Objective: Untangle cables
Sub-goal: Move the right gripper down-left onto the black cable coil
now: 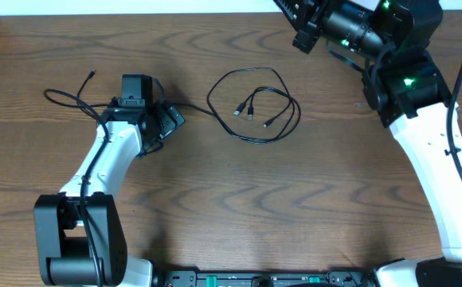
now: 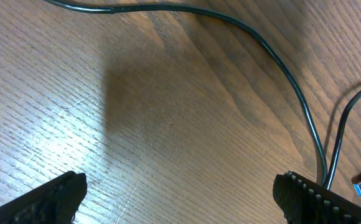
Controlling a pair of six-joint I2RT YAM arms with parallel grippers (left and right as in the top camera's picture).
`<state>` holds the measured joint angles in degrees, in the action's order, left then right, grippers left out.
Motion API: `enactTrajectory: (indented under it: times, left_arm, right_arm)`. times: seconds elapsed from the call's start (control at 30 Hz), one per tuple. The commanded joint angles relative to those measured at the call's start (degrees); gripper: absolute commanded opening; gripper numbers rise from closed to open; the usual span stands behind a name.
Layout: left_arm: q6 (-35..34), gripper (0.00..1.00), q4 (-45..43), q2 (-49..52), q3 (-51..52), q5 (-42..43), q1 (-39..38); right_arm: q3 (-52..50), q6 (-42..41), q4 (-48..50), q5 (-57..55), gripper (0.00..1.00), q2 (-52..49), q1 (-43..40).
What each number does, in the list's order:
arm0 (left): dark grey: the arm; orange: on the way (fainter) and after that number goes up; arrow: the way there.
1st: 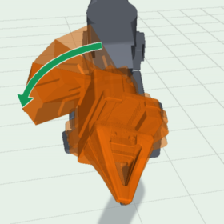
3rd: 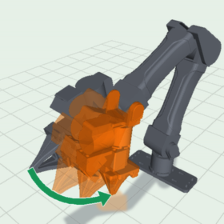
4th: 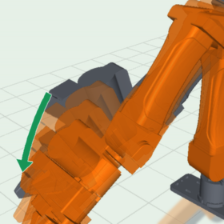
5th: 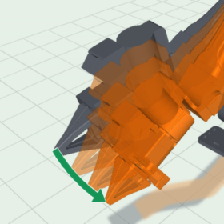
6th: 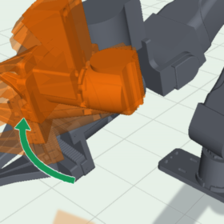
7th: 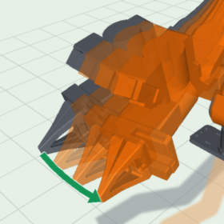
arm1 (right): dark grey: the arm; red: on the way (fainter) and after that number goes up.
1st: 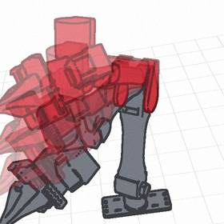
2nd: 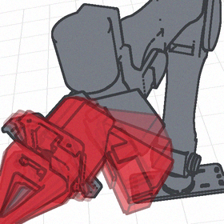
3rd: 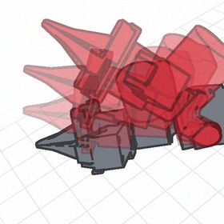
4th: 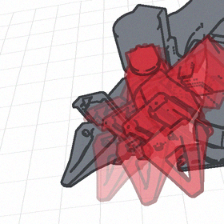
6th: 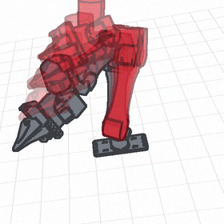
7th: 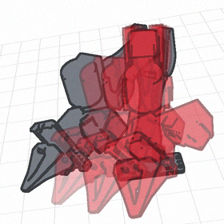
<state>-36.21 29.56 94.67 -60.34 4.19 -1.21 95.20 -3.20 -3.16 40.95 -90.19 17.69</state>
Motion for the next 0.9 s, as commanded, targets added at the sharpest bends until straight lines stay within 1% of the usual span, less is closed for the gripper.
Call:
enactTrajectory:
  times: [0.0,0.07,0.1,0.13,0.27,0.4,0.57,0.87]
  left_arm:
    - [-0.07,1.0,0.09,-0.33,0.39,-0.35,0.13]
    - [-0.07,0.99,0.07,-0.33,0.39,-0.35,0.13]
    - [-0.07,1.0,0.09,-0.33,0.39,-0.35,0.13]
    - [-0.07,1.0,0.07,-0.33,0.39,-0.35,0.13]
    - [-0.07,1.0,0.07,-0.33,0.39,-0.35,0.13]
    - [-0.07,1.0,0.09,-0.33,0.39,-0.35,0.13]
    - [-0.07,0.99,0.07,-0.33,0.39,-0.35,0.13]
    - [-0.07,0.99,0.09,-0.33,0.39,-0.35,0.13]
  right_arm:
    - [0.46,1.18,-5.09,-0.52,0.15,-0.37,-0.02]
    - [0.46,1.16,-9.22,-0.48,0.43,-1.88,0.07]
    - [0.46,1.16,-10.75,-0.48,0.49,-2.6,0.22]
    - [0.46,1.16,-12.63,-0.48,0.52,-3.56,0.42]
    - [0.44,1.14,-17.81,0.22,0.53,-8.59,1.92]
    - [0.44,1.14,-19.89,0.22,0.53,-14.32,3.89]
    - [0.44,1.09,-18.86,0.22,0.53,-21.77,5.81]
    - [0.44,-0.02,-14.88,0.17,0.56,-30.99,8.5]
